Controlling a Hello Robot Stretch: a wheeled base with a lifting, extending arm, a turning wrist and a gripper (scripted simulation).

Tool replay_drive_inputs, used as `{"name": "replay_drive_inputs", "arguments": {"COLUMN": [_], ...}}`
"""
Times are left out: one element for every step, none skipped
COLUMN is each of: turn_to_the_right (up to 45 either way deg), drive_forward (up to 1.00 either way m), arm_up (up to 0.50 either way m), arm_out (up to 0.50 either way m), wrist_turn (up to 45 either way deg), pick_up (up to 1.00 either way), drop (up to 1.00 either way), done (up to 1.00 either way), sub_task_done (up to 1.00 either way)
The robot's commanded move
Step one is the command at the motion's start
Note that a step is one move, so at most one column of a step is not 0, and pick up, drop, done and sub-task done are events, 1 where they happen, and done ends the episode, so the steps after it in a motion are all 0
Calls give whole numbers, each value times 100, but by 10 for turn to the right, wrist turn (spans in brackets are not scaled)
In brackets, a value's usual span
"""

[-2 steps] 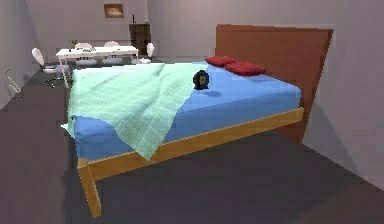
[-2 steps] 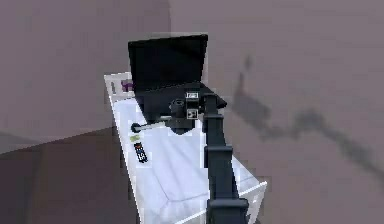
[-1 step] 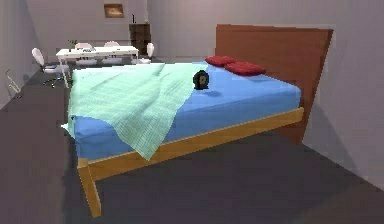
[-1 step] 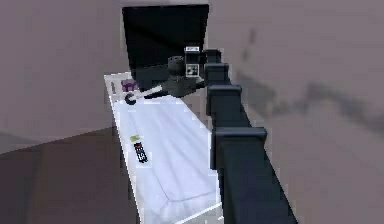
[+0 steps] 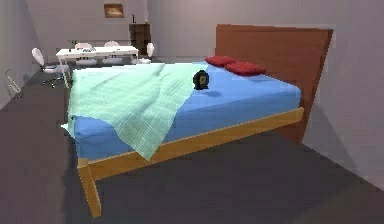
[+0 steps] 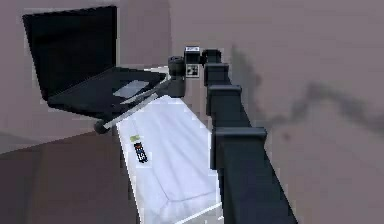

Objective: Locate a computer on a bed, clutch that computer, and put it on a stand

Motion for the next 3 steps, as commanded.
{"name": "replay_drive_inputs", "arguments": {"turn_to_the_right": [0,0,-450], "drive_forward": [0,0,0], "arm_up": [0,0,0], "arm_out": [0,-36,0], "wrist_turn": [-420,0,0], "pick_up": [0,0,0], "drop": [0,0,0], "done": [0,0,0], "sub_task_done": [0,0,0]}}
